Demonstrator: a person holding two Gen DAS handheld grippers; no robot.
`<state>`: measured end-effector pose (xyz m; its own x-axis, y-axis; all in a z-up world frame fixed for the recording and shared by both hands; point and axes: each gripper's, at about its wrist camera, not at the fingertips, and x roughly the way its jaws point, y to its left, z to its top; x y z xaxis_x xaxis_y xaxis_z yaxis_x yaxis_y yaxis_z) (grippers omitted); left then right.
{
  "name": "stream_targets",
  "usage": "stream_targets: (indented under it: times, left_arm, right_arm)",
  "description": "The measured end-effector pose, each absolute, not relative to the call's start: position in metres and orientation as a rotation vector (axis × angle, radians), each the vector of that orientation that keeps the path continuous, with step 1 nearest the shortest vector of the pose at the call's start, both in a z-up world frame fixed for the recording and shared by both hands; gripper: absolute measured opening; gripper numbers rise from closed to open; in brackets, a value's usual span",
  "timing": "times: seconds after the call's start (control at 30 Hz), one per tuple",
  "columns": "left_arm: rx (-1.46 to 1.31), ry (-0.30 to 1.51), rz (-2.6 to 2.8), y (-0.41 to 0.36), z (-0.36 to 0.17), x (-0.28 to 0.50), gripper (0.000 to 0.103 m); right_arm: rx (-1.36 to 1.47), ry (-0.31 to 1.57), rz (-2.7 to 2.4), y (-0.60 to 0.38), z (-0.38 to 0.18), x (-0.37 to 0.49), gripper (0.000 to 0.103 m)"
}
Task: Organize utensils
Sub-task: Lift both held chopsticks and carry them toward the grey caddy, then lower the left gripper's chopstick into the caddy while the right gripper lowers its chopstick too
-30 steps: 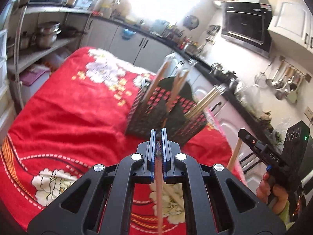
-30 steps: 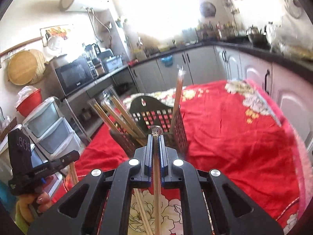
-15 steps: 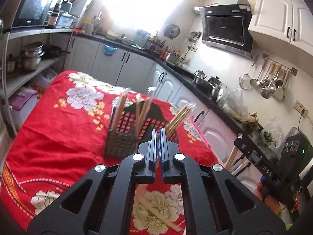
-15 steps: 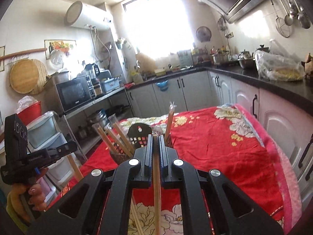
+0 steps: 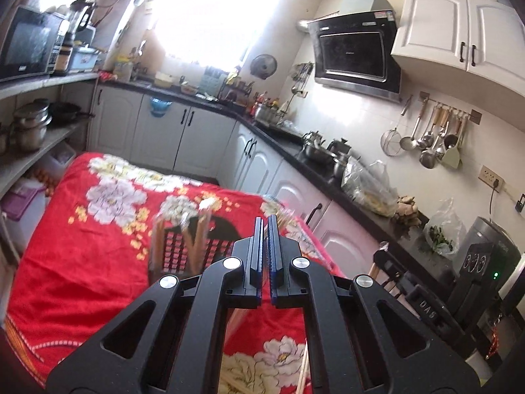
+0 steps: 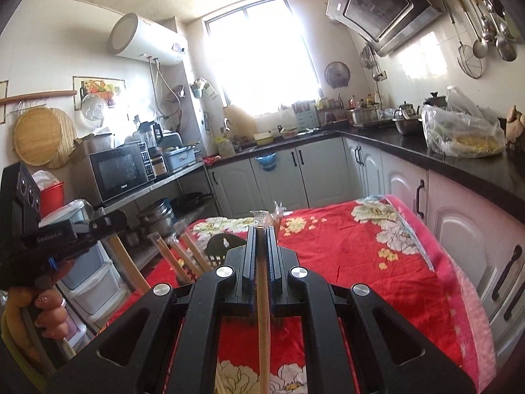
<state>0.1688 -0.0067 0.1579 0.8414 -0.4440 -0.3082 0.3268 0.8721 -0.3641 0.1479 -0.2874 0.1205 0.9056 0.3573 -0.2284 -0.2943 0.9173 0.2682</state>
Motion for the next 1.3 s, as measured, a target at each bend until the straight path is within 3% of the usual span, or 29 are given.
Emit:
stream_targets:
  times: [0.53,1.3]
  left_arm:
    - [-0.23,0.301,-0.442,-0.029,0.205,0.192,0.001]
    - [-0.228,0.248,-0.352,-0.033,0.218,0.24,0.001]
  right_arm:
    - [0.2,0.183,0.376,-0.263,0.15,0.173,0.006]
    - [0.167,-0.018,0.394,-0.244,0.195,0.212,0.006]
